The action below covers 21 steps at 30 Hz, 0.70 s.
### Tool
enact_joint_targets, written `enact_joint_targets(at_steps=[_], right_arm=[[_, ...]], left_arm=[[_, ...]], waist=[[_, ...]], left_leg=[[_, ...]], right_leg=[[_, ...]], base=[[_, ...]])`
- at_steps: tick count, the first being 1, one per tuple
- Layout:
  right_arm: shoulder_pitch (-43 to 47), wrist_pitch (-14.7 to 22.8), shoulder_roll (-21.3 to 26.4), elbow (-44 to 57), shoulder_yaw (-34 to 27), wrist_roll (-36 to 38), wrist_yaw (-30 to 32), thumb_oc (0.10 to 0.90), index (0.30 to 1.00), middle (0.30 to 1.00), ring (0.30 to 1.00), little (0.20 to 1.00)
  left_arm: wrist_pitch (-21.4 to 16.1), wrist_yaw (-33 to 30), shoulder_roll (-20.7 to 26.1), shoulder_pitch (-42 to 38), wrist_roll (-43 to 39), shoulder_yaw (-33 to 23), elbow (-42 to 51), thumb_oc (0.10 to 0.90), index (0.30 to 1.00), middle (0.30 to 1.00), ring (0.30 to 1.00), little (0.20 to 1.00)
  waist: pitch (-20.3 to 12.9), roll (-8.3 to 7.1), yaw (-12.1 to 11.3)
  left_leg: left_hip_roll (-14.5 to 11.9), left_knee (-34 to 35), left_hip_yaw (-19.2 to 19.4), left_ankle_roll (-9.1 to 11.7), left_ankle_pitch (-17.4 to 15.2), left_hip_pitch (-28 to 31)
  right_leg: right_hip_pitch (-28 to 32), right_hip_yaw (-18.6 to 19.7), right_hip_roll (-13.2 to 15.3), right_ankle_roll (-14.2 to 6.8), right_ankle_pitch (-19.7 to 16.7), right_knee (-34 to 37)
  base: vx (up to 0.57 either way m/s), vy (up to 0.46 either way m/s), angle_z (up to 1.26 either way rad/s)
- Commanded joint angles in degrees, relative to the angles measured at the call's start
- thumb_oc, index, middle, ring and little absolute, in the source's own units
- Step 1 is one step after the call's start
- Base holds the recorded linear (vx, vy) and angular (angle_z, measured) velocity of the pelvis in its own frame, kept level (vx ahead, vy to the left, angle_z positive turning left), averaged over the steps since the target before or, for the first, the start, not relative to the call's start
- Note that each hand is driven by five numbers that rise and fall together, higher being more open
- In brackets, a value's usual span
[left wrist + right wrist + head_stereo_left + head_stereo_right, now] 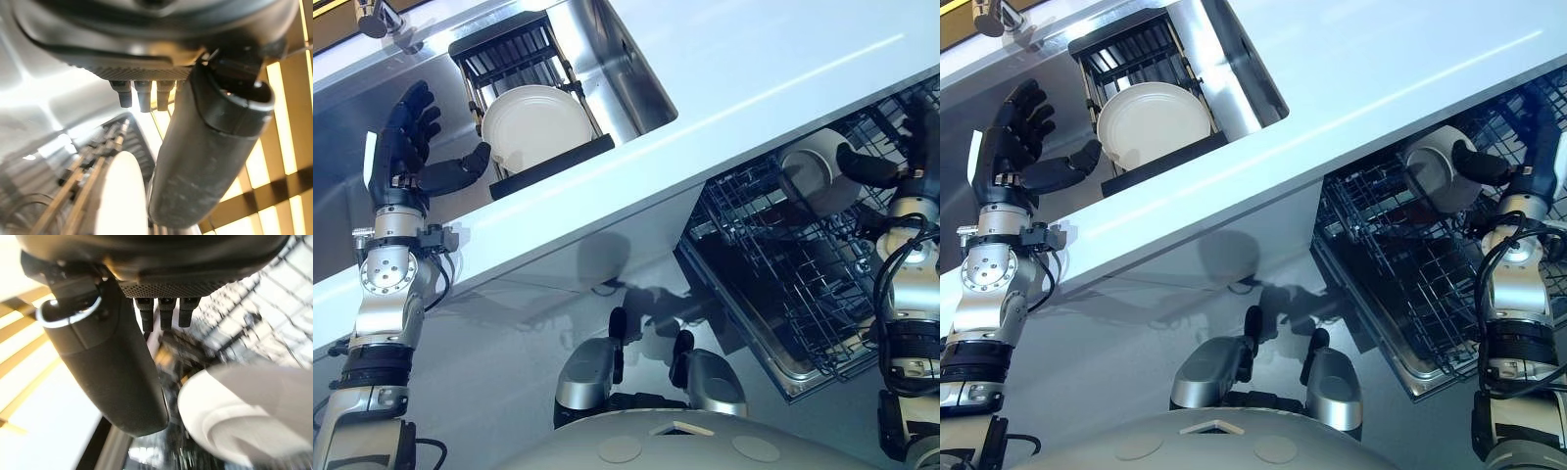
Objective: Pick up plates and place into dishwasher.
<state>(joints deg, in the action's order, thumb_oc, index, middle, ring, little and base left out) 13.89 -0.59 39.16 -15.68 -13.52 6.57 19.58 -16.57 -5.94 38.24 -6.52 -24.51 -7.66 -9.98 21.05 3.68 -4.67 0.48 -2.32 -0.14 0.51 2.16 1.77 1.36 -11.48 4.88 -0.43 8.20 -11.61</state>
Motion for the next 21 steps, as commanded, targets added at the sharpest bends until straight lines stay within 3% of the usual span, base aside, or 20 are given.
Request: enact_joint_targets(at_steps=[1,3,5,12,16,21], right_arm=[[-0.83,5.92,4.76,3.7,-1.85,-1.79,2.94,0.8,0.9,0.9,0.9,0.9],[-1.28,6.72,4.33,4.74,-2.44,-1.17,3.0,0.8,0.9,0.9,0.9,0.9],[-2.22,9.94,3.54,6.83,-3.02,-0.97,2.32,0.8,0.9,0.9,0.9,0.9],[-6.04,20.68,-3.13,14.58,-2.14,1.88,-7.29,0.8,0.9,0.9,0.9,0.9],[-6.93,21.34,-5.02,15.77,-0.42,2.96,-13.1,0.8,0.9,0.9,0.9,0.9],[-6.88,19.52,-5.06,16.69,3.35,4.13,-19.76,0.8,0.9,0.9,0.9,0.9]], left_arm=[[-8.13,-2.06,1.75,-1.6,2.78,-5.17,2.98,0.8,0.9,0.9,0.9,0.9],[-7.86,-2.33,1.81,-1.73,3.7,-5.31,3.13,0.8,0.9,0.9,0.9,0.9],[-7.35,-2.64,2.16,-1.83,4.71,-5.72,3.23,0.8,0.9,0.9,0.9,0.9],[-4.01,-1.3,3.59,-0.82,9.32,-8.69,1.89,0.8,0.9,0.9,0.9,0.9],[-0.81,0.97,5.86,-1.44,11.11,-9.1,-0.03,0.8,0.9,0.9,0.9,0.9],[4.79,3.97,10.92,-4.14,14.21,-7.2,-5.38,0.8,0.9,0.9,0.9,0.9]], waist=[[-11.83,-0.86,2.45],[-12.51,-1.01,2.65],[-13.24,-1.15,2.98],[-15.36,-0.94,4.26],[-15.91,-0.48,4.79],[-15.8,0.24,5.72]], left_leg=[[1.84,-2.77,0.95,-0.42,-7.4,0.69],[2.11,-2.34,1.35,-0.8,-7.56,1.11],[2.31,-1.73,2.15,-1.32,-7.85,1.69],[3.5,-0.92,4.99,-2.7,-8.94,2.67],[4.07,-0.45,5.78,-3.2,-9.25,2.88],[4.76,0.29,6.72,-4.39,-9.4,3.07]], right_leg=[[1.14,-1.17,-1.46,-0.91,3.35,0.11],[1.39,-0.9,-1.46,-1.22,3.01,0.78],[1.55,-0.36,-1.41,-1.82,2.46,1.57],[1.31,1.5,-0.97,-3.99,-0.18,4.57],[0.87,2.66,-0.62,-4.89,-1.22,5.38],[-0.99,4.44,0.24,-6.47,-2.57,4.28]], base=[[-0.07,0.14,-0.12],[-0.07,0.136,-0.11],[-0.1,0.175,-0.16],[-0.08,0.182,-0.27],[-0.05,0.184,-0.2],[-0.03,0.201,-0.19]])
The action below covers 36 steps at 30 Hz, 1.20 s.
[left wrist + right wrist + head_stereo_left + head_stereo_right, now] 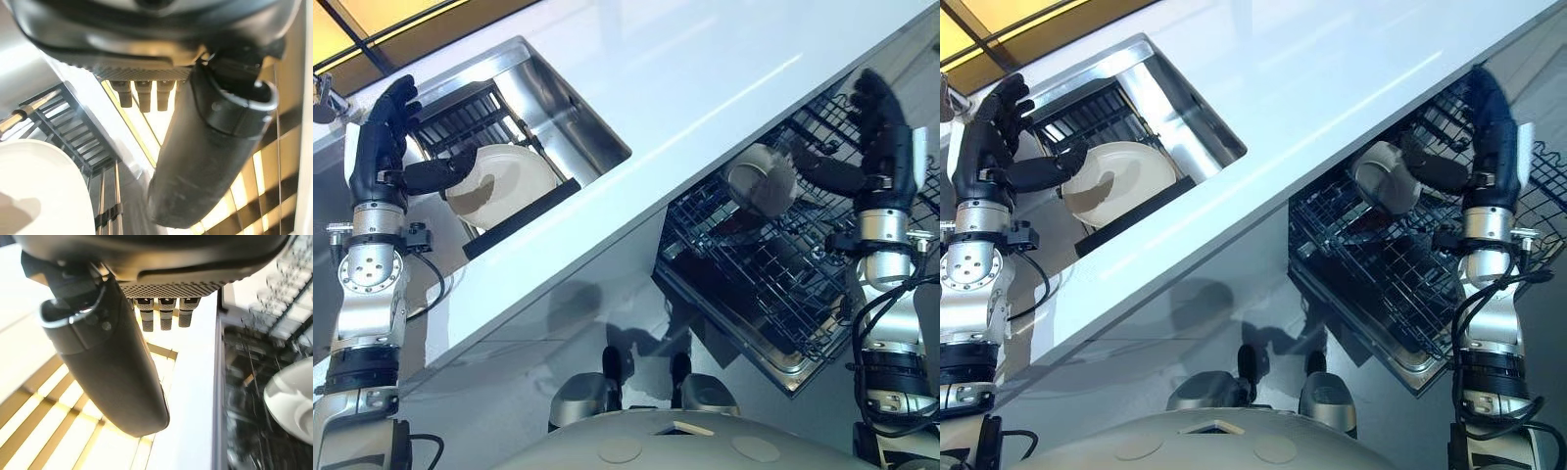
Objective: Pick up plates and place into dishwasher.
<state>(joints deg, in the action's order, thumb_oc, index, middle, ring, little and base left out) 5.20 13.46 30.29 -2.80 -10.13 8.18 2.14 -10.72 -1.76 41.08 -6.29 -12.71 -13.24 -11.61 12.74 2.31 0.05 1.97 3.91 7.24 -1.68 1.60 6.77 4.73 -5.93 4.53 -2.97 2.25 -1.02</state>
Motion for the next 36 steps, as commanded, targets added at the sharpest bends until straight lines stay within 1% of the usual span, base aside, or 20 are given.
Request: enact_joint_targets(at_steps=[1,3,5,7,8,10,15,16,21,23,28,29,30,34,36], right_arm=[[1.84,4.87,3.82,4.04,0.79,3.04,-3.19,0.8,0.9,0.9,0.9,0.9],[1.7,4.58,3.88,4.02,1.54,3.15,-3.9,0.8,0.9,0.9,0.9,0.9],[1.44,4.2,3.95,4.18,2.1,3.49,-4.27,0.8,0.9,0.9,0.9,0.9],[0.8,4.36,4.01,4.07,2.36,3.24,-4.48,0.8,0.9,0.9,0.9,0.9],[0.55,4.19,4.25,4.1,2.34,3.13,-4.59,0.8,0.9,0.9,0.9,0.9],[0.33,3.98,4.71,3.77,2.43,3.26,-4.76,0.8,0.9,0.9,0.9,0.9],[-0.41,3.73,5.43,3.26,2.08,3.64,-5.91,0.8,0.9,0.9,0.9,0.9],[-0.54,3.47,5.82,3.21,2.13,3.78,-6.06,0.8,0.9,0.9,0.9,0.9],[-0.85,3.31,6.47,2.9,2.25,3.53,-6.04,0.8,0.9,0.9,0.9,0.9],[-0.49,2.92,6.85,2.49,2.28,3.69,-5.75,0.8,0.9,0.9,0.9,0.9],[0.44,2.38,7.67,1.98,2.76,3.95,-5.88,0.8,0.9,0.9,0.9,0.9],[0.49,2.04,7.98,2.04,2.75,4.39,-6.22,0.8,0.9,0.9,0.9,0.9],[0.49,1.9,8.06,2.02,2.76,4.36,-6.36,0.8,0.9,0.9,0.9,0.9],[0.83,1.05,8.64,1.93,3.08,4.98,-6.47,0.8,0.9,0.9,0.9,0.9],[0.93,0.85,8.81,1.84,3.18,5.2,-6.63,0.8,0.9,0.9,0.9,0.9]], left_arm=[[-0.44,0.64,9.18,-4.91,3.54,-0.88,-5.38,0.8,0.9,0.9,0.9,0.9],[-0.02,1.28,10.38,-5.72,3.73,-0.04,-7.63,0.8,0.9,0.9,0.9,0.9],[1.25,2.79,11.53,-6.51,3.53,0.84,-9.48,0.8,0.9,0.9,0.9,0.9],[2.67,3.81,11.89,-7.09,5.36,1.78,-11.47,0.8,0.9,0.9,0.9,0.9],[3.94,4.5,12.34,-7.35,5.21,2.0,-12.23,0.8,0.9,0.9,0.9,0.9],[4.04,5.04,13.18,-7.97,6.08,2.54,-14.46,0.8,0.9,0.9,0.9,0.9],[5.93,5.88,14.1,-9.26,7.68,3.22,-16.95,0.8,0.9,0.9,0.9,0.9],[6.38,5.83,14.23,-9.58,6.72,3.52,-17.62,0.8,0.9,0.9,0.9,0.9],[6.25,6.5,13.97,-10.95,3.93,4.49,-18.62,0.8,0.9,0.9,0.9,0.9],[6.5,8.68,13.84,-11.99,3.44,5.12,-18.75,0.8,0.9,0.9,0.9,0.9],[8.99,15.05,14.92,-13.78,2.47,6.96,-19.04,0.8,0.9,0.9,0.9,0.9],[10.29,16.88,15.4,-14.11,2.21,7.28,-19.11,0.8,0.9,0.9,0.9,0.9],[10.75,18.1,15.62,-14.3,2.68,7.52,-19.16,0.8,0.9,0.9,0.9,0.9],[15.03,27.17,17.62,-15.86,2.16,10.61,-19.46,0.8,0.9,0.9,0.9,0.9],[16.8,30.4,18.41,-16.07,2.77,12.0,-19.24,0.8,0.9,0.9,0.9,0.9]], waist=[[-7.28,1.74,1.3],[-7.04,1.81,1.58],[-6.67,1.93,1.95],[-6.17,1.98,2.47],[-5.98,1.98,2.69],[-5.59,2.03,3.03],[-4.47,2.01,3.64],[-4.01,1.97,3.81],[-2.24,1.98,4.44],[-1.29,1.98,4.62],[-0.02,2.29,4.82],[0.07,2.41,4.84],[0.13,2.47,4.86],[0.47,2.89,5.02],[0.54,3.04,4.94]], left_leg=[[3.39,-5.83,-0.37,-2.47,-8.85,-1.94],[3.57,-5.66,0.01,-2.79,-8.87,-2.02],[3.66,-5.62,0.51,-3.01,-8.91,-2.18],[3.82,-5.63,0.78,-3.3,-8.96,-2.44],[3.91,-5.72,0.94,-3.46,-9.0,-2.63],[4.01,-6.01,1.15,-3.55,-9.1,-3.0],[4.12,-7.2,1.68,-3.88,-9.45,-4.21],[4.17,-7.59,1.81,-3.92,-9.51,-4.7],[4.18,-8.61,2.33,-3.98,-9.52,-6.38],[4.22,-9.22,2.39,-4.0,-9.49,-7.42],[4.39,-9.82,2.3,-3.92,-9.34,-8.46],[4.39,-9.91,2.25,-3.91,-9.3,-8.55],[4.41,-9.94,2.2,-3.9,-9.29,-8.56],[4.53,-9.88,1.78,-3.87,-9.16,-8.51],[4.58,-9.86,1.5,-3.88,-9.15,-8.39]], right_leg=[[-4.92,-0.87,0.79,-4.3,2.92,-6.79],[-5.8,-0.63,1.02,-4.7,2.38,-7.41],[-6.67,-0.37,1.22,-5.03,2.04,-7.99],[-7.64,0.08,1.3,-5.3,1.67,-8.57],[-8.01,0.31,1.29,-5.35,1.66,-8.71],[-8.59,0.63,1.34,-5.37,1.66,-8.81],[-9.81,1.56,1.29,-5.3,1.91,-9.12],[-10.26,1.83,1.29,-5.28,1.77,-9.22],[-11.66,2.74,1.22,-5.22,1.52,-9.49],[-12.42,3.43,1.13,-5.2,1.33,-9.56],[-12.94,4.29,0.98,-5.12,1.03,-9.16],[-12.88,4.35,0.98,-5.07,1.07,-9.03],[-12.86,4.36,0.98,-5.06,1.03,-9.02],[-12.82,4.53,0.92,-5.0,0.66,-8.91],[-12.65,4.42,0.89,-4.96,0.66,-8.79]], base=[[0.0,0.157,-0.18],[0.01,0.154,-0.12],[0.02,0.142,-0.05],[0.03,0.138,-0.06],[0.04,0.128,-0.07],[0.05,0.126,-0.1],[0.05,0.104,-0.04],[0.05,0.098,-0.13],[0.03,0.074,-0.13],[0.01,0.055,-0.06],[0.01,0.017,-0.01],[0.03,0.011,-0.04],[0.03,0.005,-0.03],[0.0,0.0,0.0],[0.0,-0.019,0.0]])
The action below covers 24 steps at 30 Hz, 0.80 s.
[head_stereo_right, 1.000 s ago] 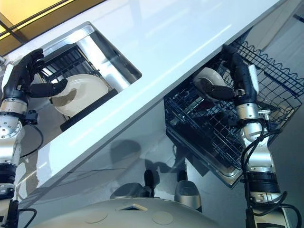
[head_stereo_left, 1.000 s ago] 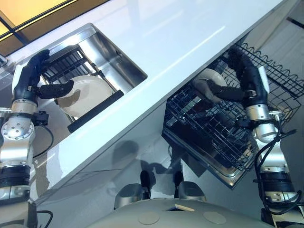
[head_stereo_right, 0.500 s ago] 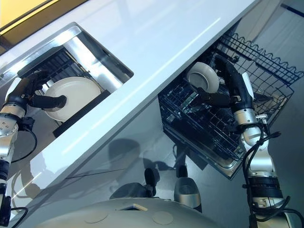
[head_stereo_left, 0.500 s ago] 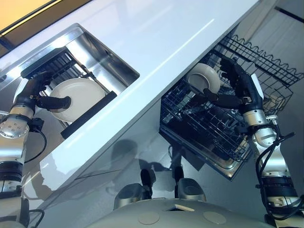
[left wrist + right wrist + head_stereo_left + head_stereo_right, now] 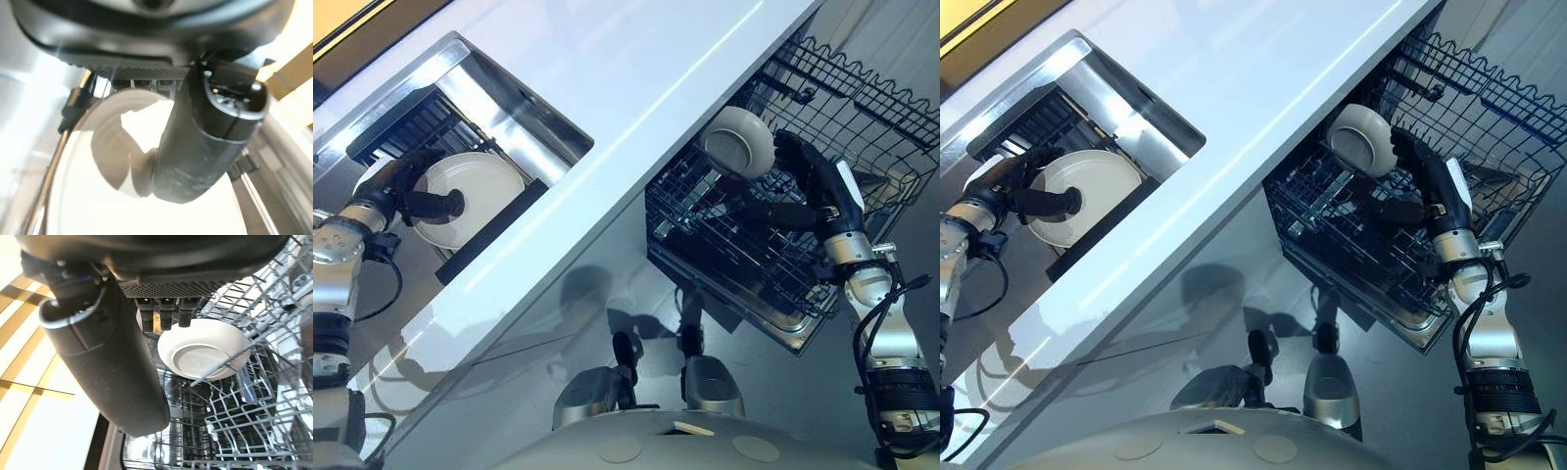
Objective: Pick up plates and place into dishwasher.
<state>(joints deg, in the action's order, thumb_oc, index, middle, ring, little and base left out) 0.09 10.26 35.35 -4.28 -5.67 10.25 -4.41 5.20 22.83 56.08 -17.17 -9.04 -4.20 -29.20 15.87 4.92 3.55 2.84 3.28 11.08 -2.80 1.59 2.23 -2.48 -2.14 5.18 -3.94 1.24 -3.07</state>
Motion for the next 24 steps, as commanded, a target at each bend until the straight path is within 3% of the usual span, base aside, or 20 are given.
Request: enact_joint_targets(at_steps=[1,3,4,6,7,8,10,14,24], right_arm=[[6.11,3.74,3.89,3.49,-1.25,3.43,0.04,0.8,0.9,0.9,0.9,0.9],[6.3,3.2,4.18,3.66,-1.32,3.85,-0.09,0.8,0.9,0.9,0.9,0.9],[6.19,2.95,4.17,3.71,-1.47,3.91,-0.18,0.8,0.9,0.9,0.9,0.9],[6.05,2.69,4.03,3.77,-1.48,3.95,-0.18,0.8,0.9,0.9,0.9,0.9],[5.84,2.47,3.83,3.65,-1.69,4.08,-0.44,0.8,0.9,0.9,0.9,0.9],[5.82,2.44,3.58,3.35,-1.59,3.95,-0.41,0.8,0.9,0.9,0.9,0.9],[5.71,2.43,2.99,2.98,-1.44,3.69,0.07,0.8,0.9,0.9,0.9,0.9],[5.53,2.51,2.1,2.34,-1.04,4.08,0.1,0.8,0.9,0.9,0.9,0.9],[4.95,4.64,0.68,1.79,-1.34,3.98,0.16,0.8,0.9,0.9,0.9,0.9]], left_arm=[[2.16,7.5,4.06,-4.89,-1.65,3.39,-1.42,0.8,0.9,0.9,0.9,0.9],[2.72,10.06,4.62,-4.51,-2.5,3.61,-0.94,0.8,0.9,0.9,0.9,0.9],[3.64,10.79,4.79,-4.02,-3.23,3.26,-0.19,0.723,0.834,0.834,0.834,0.823],[3.44,11.19,4.86,-3.42,-4.22,2.88,0.34,0.556,0.691,0.691,0.691,0.656],[3.6,11.19,4.77,-2.89,-5.53,2.25,0.84,0.347,0.512,0.512,0.512,0.447],[2.86,11.18,4.51,-2.57,-6.81,1.74,1.08,0.24,0.42,0.42,0.42,0.34],[2.87,10.09,3.77,-2.16,-10.12,0.63,2.45,0.1,0.3,0.3,0.3,0.2],[1.08,8.02,2.09,-1.78,-14.57,-1.16,3.33,0.1,0.3,0.3,0.3,0.2],[-4.22,5.42,-0.66,-0.31,-15.8,-2.93,6.23,0.1,0.3,0.3,0.3,0.2]], waist=[[-2.55,0.5,1.36],[-2.51,0.56,1.18],[-2.57,0.56,1.05],[-2.65,0.58,0.94],[-2.83,0.5,0.78],[-2.95,0.49,0.65],[-3.31,0.42,0.36],[-4.16,0.22,0.11],[-6.2,-0.21,-0.46]], left_leg=[[3.79,-9.19,-2.54,-2.8,-9.12,-3.78],[3.86,-9.11,-2.88,-2.78,-9.05,-3.63],[3.88,-9.05,-3.06,-2.81,-9.04,-3.49],[3.91,-9.07,-3.23,-2.76,-9.06,-3.33],[4.0,-9.07,-3.46,-2.8,-9.13,-3.19],[4.04,-9.08,-3.63,-2.76,-9.16,-3.08],[4.06,-8.78,-3.91,-2.75,-9.14,-2.76],[4.07,-8.09,-4.25,-2.58,-9.03,-2.06],[3.55,-5.92,-4.99,-2.12,-8.46,-0.23]], right_leg=[[-5.34,0.68,0.17,-3.96,1.6,-6.61],[-5.15,0.51,0.11,-3.99,1.6,-6.41],[-4.98,0.43,0.05,-4.0,1.63,-6.29],[-4.81,0.27,0.05,-4.05,1.65,-6.19],[-4.61,0.11,0.02,-4.12,1.71,-6.03],[-4.45,-0.05,0.05,-4.13,1.78,-5.96],[-4.2,-0.34,0.02,-4.15,1.87,-5.79],[-3.73,-0.86,-0.04,-4.17,1.98,-5.42],[-1.84,-1.81,-0.62,-3.71,2.36,-3.98]], base=[[0.0,-0.04,0.01],[0.0,-0.046,0.0],[0.0,-0.049,0.0],[-0.01,-0.049,0.01],[-0.01,-0.055,0.02],[-0.01,-0.065,0.02],[-0.01,-0.062,0.04],[-0.01,-0.056,0.02],[-0.01,-0.072,0.03]])
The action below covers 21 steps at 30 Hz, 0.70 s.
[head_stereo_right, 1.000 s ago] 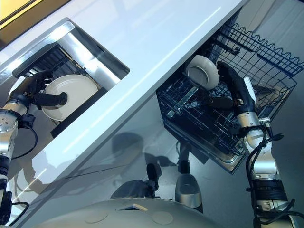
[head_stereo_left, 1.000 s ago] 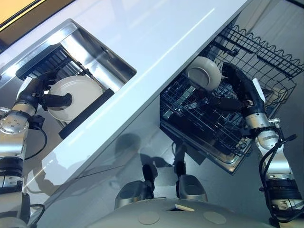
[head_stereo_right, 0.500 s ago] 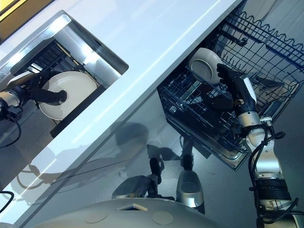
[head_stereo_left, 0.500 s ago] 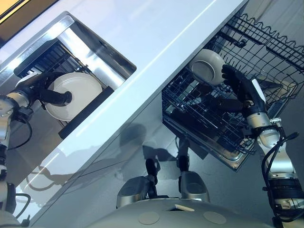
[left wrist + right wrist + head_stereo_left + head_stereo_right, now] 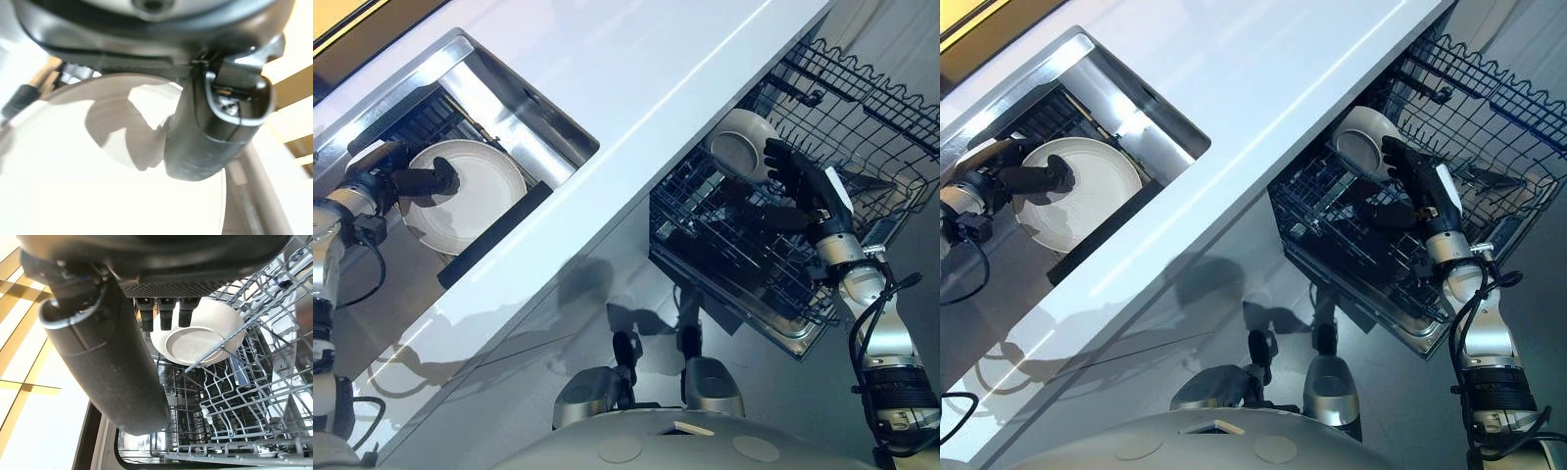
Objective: Pick up plates and place into dishwasher.
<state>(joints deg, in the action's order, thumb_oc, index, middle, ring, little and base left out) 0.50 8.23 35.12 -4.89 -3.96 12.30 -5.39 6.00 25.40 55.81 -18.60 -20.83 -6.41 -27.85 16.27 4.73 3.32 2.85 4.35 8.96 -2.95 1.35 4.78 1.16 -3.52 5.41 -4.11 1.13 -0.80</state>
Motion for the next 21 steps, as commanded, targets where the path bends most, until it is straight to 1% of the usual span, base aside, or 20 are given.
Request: enact_joint_targets(at_steps=[1,3,4,6,7,8,9,10,11,13,14,17,18,21], right_arm=[[4.52,6.69,0.95,2.59,-3.2,2.53,1.35,0.8,0.9,0.9,0.9,0.9],[4.65,6.57,0.91,2.97,-3.42,3.2,1.42,0.8,0.9,0.9,0.9,0.9],[4.68,6.74,1.02,3.19,-3.65,3.5,1.57,0.8,0.9,0.9,0.9,0.9],[4.88,6.69,1.06,3.81,-3.98,4.9,1.72,0.8,0.9,0.9,0.9,0.9],[5.13,6.98,0.99,4.04,-4.24,5.21,1.78,0.8,0.9,0.9,0.9,0.9],[5.43,7.44,1.1,4.39,-4.36,5.71,1.95,0.8,0.9,0.9,0.9,0.9],[5.8,8.22,1.13,5.35,-4.82,7.11,2.06,0.8,0.9,0.9,0.9,0.9],[6.21,8.26,1.17,6.47,-5.28,7.27,2.46,0.8,0.9,0.9,0.9,0.9],[6.81,9.1,1.31,7.54,-5.75,7.59,3.24,0.8,0.9,0.9,0.9,0.9],[7.55,10.25,1.42,9.09,-6.4,8.01,4.21,0.8,0.9,0.9,0.9,0.9],[8.07,11.57,1.6,10.23,-7.15,7.83,5.39,0.8,0.9,0.9,0.9,0.9],[9.01,12.52,2.02,13.18,-9.3,7.29,7.49,0.8,0.9,0.9,0.9,0.9],[9.06,13.19,2.2,13.67,-9.9,7.47,7.67,0.8,0.9,0.9,0.9,0.9],[9.09,13.83,2.29,15.02,-11.13,7.46,7.72,0.8,0.9,0.9,0.9,0.9]], left_arm=[[-5.22,2.82,-0.56,1.36,-3.17,-0.73,5.56,0.1,0.3,0.3,0.3,0.2],[-5.51,3.02,-0.7,1.81,-4.05,-0.77,6.44,0.1,0.3,0.3,0.3,0.2],[-6.43,2.89,-0.92,2.07,-3.25,-0.83,6.93,0.1,0.3,0.3,0.3,0.2],[-6.97,3.0,-1.08,2.39,-4.54,-0.8,7.87,0.1,0.3,0.3,0.3,0.2],[-8.42,2.21,-1.3,2.54,-3.82,-0.92,8.38,0.1,0.3,0.3,0.3,0.2],[-9.06,1.96,-1.24,2.63,-5.02,-1.02,8.95,0.1,0.3,0.3,0.3,0.2],[-10.5,-0.16,-1.58,2.58,-4.42,-1.64,10.51,0.1,0.3,0.3,0.3,0.2],[-10.72,-1.14,-1.52,2.62,-5.41,-2.14,11.63,0.1,0.3,0.3,0.3,0.2],[-11.42,-3.17,-1.64,2.63,-4.45,-3.08,12.42,0.1,0.3,0.3,0.3,0.2],[-13.91,-7.55,-1.55,2.77,-3.02,-3.89,12.68,0.1,0.3,0.3,0.3,0.2],[-15.6,-10.11,-1.33,3.42,-0.53,-5.23,13.09,0.1,0.3,0.3,0.3,0.2],[-20.29,-18.02,-0.94,5.6,4.97,-8.59,13.87,0.1,0.3,0.3,0.3,0.2],[-20.82,-20.59,-0.78,6.2,5.8,-9.76,14.62,0.1,0.3,0.3,0.3,0.2],[-22.7,-25.22,-0.84,7.46,9.51,-12.05,16.22,0.1,0.3,0.3,0.3,0.2]], waist=[[-6.86,-0.08,-0.33],[-7.14,-0.17,-0.43],[-7.23,-0.21,-0.51],[-7.48,-0.27,-0.67],[-7.67,-0.28,-0.77],[-7.85,-0.3,-0.86],[-8.06,-0.37,-1.01],[-8.33,-0.45,-1.12],[-8.58,-0.51,-1.27],[-8.93,-0.57,-1.46],[-9.16,-0.65,-1.73],[-9.85,-0.92,-2.21],[-10.05,-1.04,-2.35],[-10.65,-1.22,-2.64]], left_leg=[[3.45,-6.81,-3.04,-1.91,-8.24,-2.56],[3.37,-6.66,-3.22,-1.87,-8.29,-2.22],[3.3,-6.66,-3.32,-1.88,-8.32,-2.09],[3.21,-6.57,-3.54,-1.82,-8.3,-1.9],[3.12,-6.46,-3.67,-1.72,-8.33,-1.72],[3.06,-6.34,-3.69,-1.7,-8.36,-1.51],[2.88,-6.15,-3.78,-1.62,-8.34,-1.26],[2.82,-6.02,-3.89,-1.55,-8.41,-1.02],[2.67,-5.86,-3.98,-1.49,-8.42,-0.84],[2.51,-5.72,-4.12,-1.37,-8.4,-0.66],[2.36,-5.68,-4.15,-1.32,-8.46,-0.53],[1.99,-5.16,-4.64,-1.18,-8.29,-0.03],[1.89,-4.9,-4.85,-1.12,-8.2,0.13],[1.54,-3.97,-5.41,-0.76,-7.75,0.51]], right_leg=[[-5.12,-0.51,-0.93,-3.44,2.53,-5.95],[-4.74,-0.65,-1.07,-3.36,2.66,-5.75],[-4.47,-0.76,-1.18,-3.2,2.74,-5.64],[-3.96,-1.0,-1.3,-3.01,2.86,-5.33],[-3.64,-1.12,-1.41,-2.87,2.99,-5.14],[-3.3,-1.27,-1.48,-2.78,3.09,-4.93],[-2.77,-1.43,-1.63,-2.54,3.25,-4.57],[-2.42,-1.56,-1.76,-2.4,3.42,-4.36],[-2.05,-1.68,-1.9,-2.17,3.56,-4.06],[-1.71,-1.88,-2.12,-1.94,3.75,-3.86],[-1.39,-1.92,-2.31,-1.67,4.06,-3.77],[-0.48,-2.19,-2.95,-0.96,4.89,-3.79],[-0.21,-2.3,-3.12,-0.78,5.11,-3.77],[0.34,-2.6,-3.59,-0.33,5.7,-3.8]], base=[[0.0,-0.083,0.05],[0.0,-0.078,0.06],[0.0,-0.083,0.05],[0.0,-0.081,0.06],[0.0,-0.079,0.07],[-0.01,-0.105,0.06],[-0.01,-0.105,0.04],[-0.02,-0.113,0.07],[-0.02,-0.087,0.05],[-0.02,-0.081,0.03],[-0.02,-0.084,0.03],[-0.01,-0.091,0.06],[0.0,-0.085,0.1],[-0.01,-0.081,0.1]])
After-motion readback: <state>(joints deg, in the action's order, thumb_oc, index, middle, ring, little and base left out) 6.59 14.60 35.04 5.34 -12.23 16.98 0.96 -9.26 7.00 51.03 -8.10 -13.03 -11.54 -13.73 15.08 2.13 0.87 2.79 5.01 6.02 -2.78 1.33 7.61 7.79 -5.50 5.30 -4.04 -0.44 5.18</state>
